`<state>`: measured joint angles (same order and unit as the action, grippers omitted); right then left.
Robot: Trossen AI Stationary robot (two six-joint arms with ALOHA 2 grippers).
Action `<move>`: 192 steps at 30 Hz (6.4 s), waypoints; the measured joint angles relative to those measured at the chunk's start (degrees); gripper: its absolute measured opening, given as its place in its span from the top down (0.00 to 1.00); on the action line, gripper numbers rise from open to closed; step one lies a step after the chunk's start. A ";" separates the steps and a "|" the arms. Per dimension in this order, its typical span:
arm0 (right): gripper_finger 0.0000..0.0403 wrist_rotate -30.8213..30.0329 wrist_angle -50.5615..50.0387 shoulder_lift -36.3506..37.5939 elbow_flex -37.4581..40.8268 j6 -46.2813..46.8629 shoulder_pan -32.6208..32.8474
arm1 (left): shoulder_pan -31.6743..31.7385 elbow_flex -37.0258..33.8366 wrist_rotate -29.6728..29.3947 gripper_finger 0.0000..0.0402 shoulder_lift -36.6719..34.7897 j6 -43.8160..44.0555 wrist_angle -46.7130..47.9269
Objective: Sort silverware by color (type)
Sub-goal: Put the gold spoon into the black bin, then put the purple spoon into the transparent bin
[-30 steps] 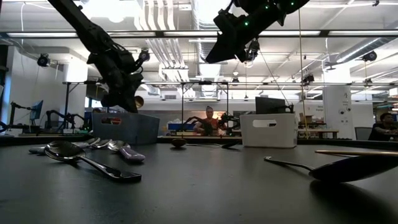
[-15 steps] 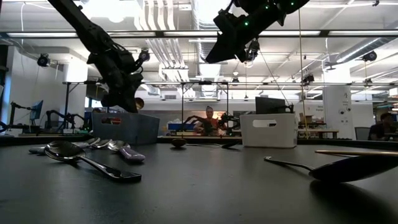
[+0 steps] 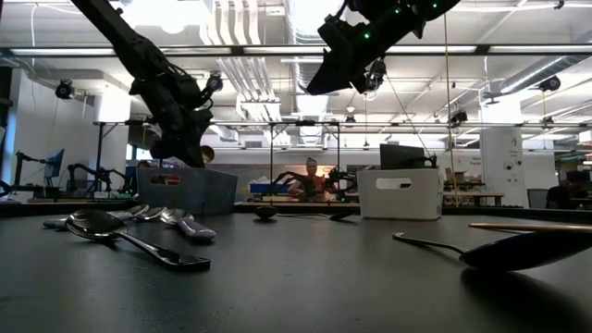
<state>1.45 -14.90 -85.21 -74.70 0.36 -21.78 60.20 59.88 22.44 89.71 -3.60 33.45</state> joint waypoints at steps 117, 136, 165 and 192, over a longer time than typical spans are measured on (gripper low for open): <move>0.83 -13.49 -9.75 -12.48 -7.77 34.95 30.51 | -51.58 -27.76 -10.03 0.78 -42.25 11.45 -42.47; 0.83 -13.54 -7.27 -25.29 -13.11 30.08 30.53 | -51.58 -27.76 -9.88 0.78 -46.81 11.73 -19.38; 0.83 -30.36 19.22 -39.46 -13.09 13.50 36.05 | -51.58 -27.78 -9.92 0.78 -45.59 11.13 -21.19; 0.37 -30.91 17.57 -39.87 -12.97 22.80 36.52 | -51.59 -27.80 -9.95 0.78 -45.48 11.13 -21.45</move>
<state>-29.45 2.67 -125.08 -87.67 23.17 14.74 8.62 32.08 12.49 44.23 7.53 12.00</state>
